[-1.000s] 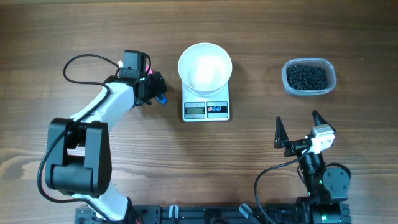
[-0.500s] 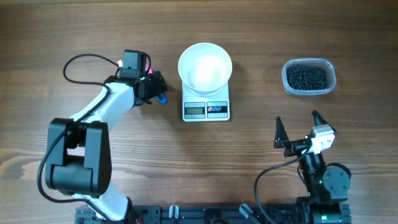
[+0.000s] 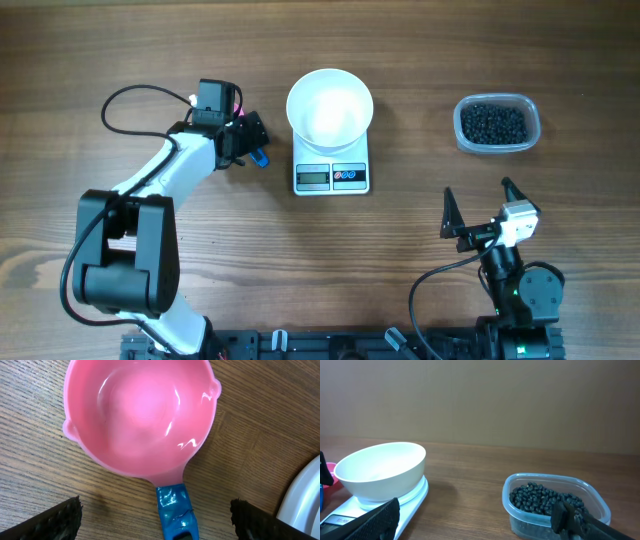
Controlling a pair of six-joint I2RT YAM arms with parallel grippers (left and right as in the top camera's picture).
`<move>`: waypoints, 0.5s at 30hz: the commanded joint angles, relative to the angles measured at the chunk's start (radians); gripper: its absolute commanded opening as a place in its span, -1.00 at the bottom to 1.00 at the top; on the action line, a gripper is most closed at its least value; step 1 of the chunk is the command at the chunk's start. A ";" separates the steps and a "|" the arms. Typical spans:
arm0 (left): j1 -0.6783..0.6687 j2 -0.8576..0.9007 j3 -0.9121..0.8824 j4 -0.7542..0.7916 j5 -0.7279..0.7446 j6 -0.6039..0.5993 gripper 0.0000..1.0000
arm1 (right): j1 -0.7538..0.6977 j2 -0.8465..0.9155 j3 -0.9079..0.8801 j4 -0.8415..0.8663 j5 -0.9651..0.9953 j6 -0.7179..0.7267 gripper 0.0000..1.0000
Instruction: Scoop item into bowl and weigh 150g on scale
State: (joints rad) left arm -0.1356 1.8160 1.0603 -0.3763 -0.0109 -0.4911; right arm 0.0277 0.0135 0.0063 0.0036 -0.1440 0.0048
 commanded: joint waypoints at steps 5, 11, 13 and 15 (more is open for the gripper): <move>0.002 0.012 0.008 0.018 -0.017 0.016 0.98 | 0.000 -0.003 -0.001 0.004 0.014 -0.002 0.99; 0.002 -0.023 0.010 -0.004 -0.016 0.000 0.93 | 0.000 -0.003 -0.001 0.004 0.014 -0.002 0.99; 0.002 -0.021 0.010 -0.006 -0.016 -0.015 0.87 | 0.000 -0.003 -0.001 0.004 0.014 -0.002 0.99; 0.002 -0.020 0.007 -0.005 -0.017 -0.020 0.76 | 0.000 -0.003 -0.001 0.004 0.014 -0.002 0.99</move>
State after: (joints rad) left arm -0.1356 1.8156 1.0603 -0.3809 -0.0109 -0.4961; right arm 0.0277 0.0135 0.0063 0.0040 -0.1440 0.0048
